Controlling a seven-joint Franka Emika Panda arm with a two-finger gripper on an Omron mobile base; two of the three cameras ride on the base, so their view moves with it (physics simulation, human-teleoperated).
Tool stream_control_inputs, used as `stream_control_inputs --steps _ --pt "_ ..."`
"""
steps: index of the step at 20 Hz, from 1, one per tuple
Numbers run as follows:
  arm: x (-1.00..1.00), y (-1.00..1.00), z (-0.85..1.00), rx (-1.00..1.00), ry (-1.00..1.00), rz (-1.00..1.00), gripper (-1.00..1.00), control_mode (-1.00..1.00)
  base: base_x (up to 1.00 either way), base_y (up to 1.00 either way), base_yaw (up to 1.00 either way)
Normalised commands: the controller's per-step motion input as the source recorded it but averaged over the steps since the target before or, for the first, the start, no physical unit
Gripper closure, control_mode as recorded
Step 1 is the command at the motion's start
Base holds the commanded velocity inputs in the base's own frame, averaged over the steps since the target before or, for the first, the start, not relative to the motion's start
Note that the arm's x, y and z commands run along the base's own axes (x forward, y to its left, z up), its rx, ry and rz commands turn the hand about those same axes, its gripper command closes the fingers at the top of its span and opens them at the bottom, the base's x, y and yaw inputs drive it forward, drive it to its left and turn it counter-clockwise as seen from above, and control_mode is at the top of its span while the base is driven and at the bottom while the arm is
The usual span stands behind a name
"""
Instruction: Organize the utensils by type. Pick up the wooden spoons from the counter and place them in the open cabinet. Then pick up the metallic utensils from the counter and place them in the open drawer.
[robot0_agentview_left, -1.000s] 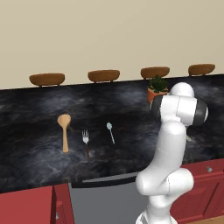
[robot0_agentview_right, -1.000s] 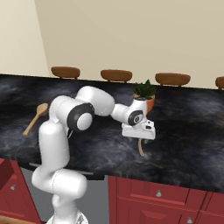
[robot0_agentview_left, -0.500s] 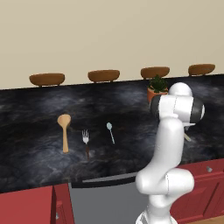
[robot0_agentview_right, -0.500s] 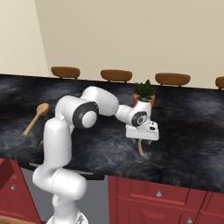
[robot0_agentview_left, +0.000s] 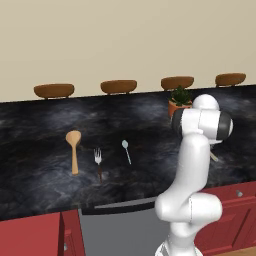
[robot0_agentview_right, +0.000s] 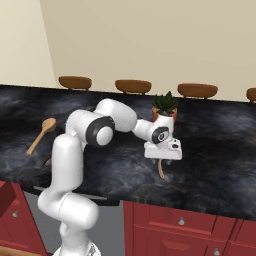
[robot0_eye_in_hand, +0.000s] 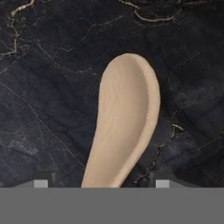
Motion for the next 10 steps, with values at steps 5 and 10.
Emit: stream_control_inputs --steps 5,10 --pt "-0.17 0.0 -0.02 0.04 0.14 0.16 1.0 -1.0 0.0 0.0 0.0" --pt "-0.36 0.0 0.18 0.14 0.23 0.21 1.0 -1.0 0.0 0.0 0.0"
